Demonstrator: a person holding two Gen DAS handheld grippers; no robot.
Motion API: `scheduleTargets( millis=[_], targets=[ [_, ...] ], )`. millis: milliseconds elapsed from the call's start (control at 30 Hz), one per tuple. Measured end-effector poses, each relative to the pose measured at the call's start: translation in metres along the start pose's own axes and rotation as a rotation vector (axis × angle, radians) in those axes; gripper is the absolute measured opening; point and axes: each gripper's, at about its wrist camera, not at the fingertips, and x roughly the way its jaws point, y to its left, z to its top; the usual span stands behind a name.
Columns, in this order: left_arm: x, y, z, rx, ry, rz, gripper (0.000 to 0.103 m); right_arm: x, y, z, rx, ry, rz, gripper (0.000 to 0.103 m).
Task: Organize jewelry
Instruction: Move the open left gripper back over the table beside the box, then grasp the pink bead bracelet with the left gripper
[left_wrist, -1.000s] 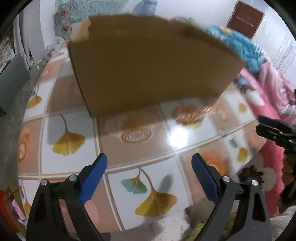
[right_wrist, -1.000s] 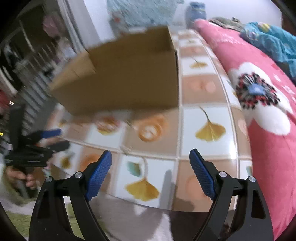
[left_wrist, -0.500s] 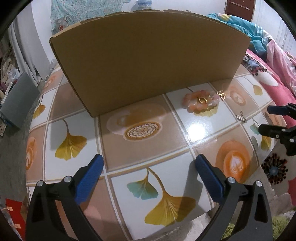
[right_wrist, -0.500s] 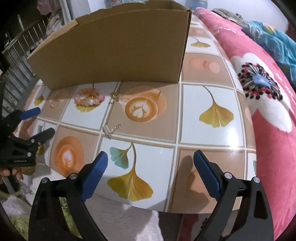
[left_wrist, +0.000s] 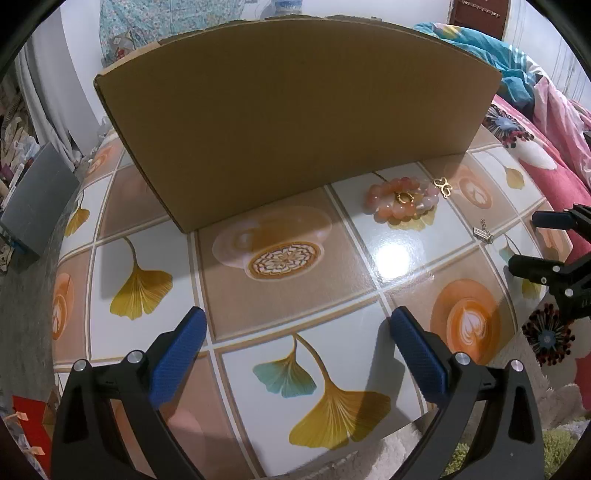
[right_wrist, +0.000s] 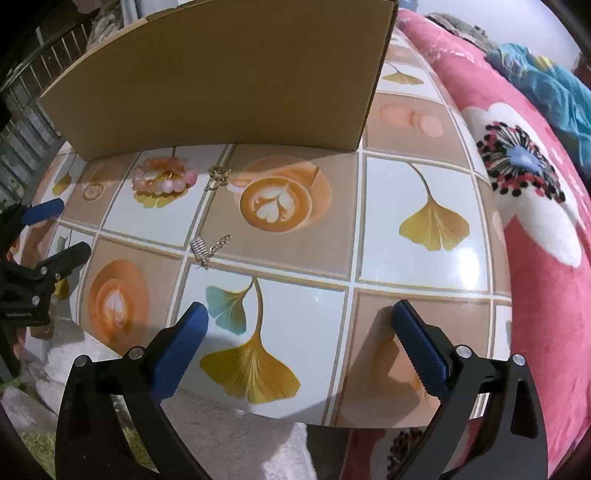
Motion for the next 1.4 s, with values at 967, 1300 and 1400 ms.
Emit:
scheduleTargets(
  millis=[967, 1300, 1400],
  targets=[
    [0.007, -0.003, 0.008, 0.019, 0.054, -0.011, 0.098, 0.002, -0.008, 0.004, 0.033, 0.001, -0.014, 0.095],
    [-0.005, -0.009, 0.013, 0.051, -0.023, -0.057, 0.093, -0.003, -0.004, -0.006, 0.026, -0.045, -0.007, 0.096],
    [-0.017, -0.026, 0.024, 0.118, -0.109, -0.094, 0.078, -0.005, -0.004, -0.009, 0.021, -0.062, -0.004, 0.096]
  ],
)
